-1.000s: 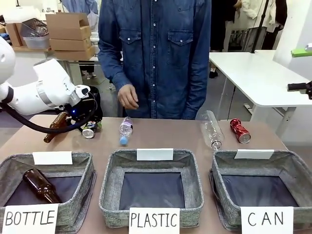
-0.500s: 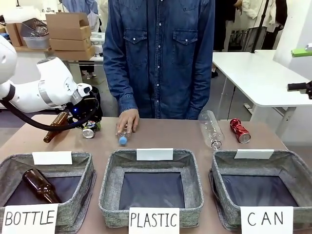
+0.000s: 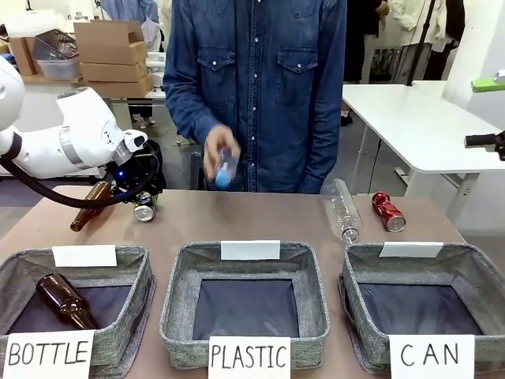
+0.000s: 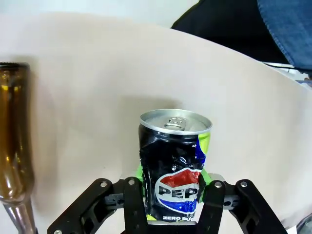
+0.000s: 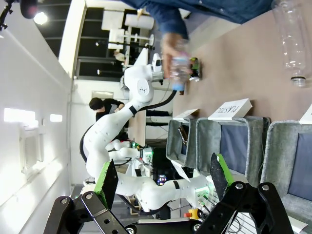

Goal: Sort the can waste into the basket.
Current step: Pick up the can waste from the table and place it in the right Fabric basket.

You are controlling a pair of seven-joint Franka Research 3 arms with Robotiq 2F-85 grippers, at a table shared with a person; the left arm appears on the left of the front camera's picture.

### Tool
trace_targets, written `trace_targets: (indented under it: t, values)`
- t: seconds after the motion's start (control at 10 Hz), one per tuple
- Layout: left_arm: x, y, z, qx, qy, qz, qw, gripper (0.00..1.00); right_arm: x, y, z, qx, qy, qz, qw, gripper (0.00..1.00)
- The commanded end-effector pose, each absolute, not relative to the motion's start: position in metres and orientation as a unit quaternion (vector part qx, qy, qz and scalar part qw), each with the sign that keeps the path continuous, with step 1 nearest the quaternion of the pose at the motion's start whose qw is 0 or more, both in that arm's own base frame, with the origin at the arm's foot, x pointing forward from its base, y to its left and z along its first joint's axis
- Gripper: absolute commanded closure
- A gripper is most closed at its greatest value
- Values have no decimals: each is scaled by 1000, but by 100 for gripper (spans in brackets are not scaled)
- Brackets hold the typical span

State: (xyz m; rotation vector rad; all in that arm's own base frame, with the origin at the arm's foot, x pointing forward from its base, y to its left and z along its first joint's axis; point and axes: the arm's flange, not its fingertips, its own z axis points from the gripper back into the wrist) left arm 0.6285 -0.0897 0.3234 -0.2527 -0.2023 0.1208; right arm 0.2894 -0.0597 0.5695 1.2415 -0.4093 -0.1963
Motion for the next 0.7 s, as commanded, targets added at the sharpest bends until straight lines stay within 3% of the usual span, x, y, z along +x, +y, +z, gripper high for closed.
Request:
trace_targets:
  t: [0.0, 0.1, 0.3, 0.6]
  values:
    - [621, -83, 337, -109, -112, 73, 985, 100, 292, -59, 570, 584, -201, -81, 782, 0]
    - [617, -76, 350, -120, -121, 68, 983, 100, 292, -59, 570, 584, -201, -81, 782, 0]
    - [576, -46, 415, -165, -104, -39, 980, 100, 292, -59, 570, 584, -201, -81, 782, 0]
    - [459, -1, 516, -220, -158, -199, 942, 100, 292, -59, 570, 584, -201, -81, 782, 0]
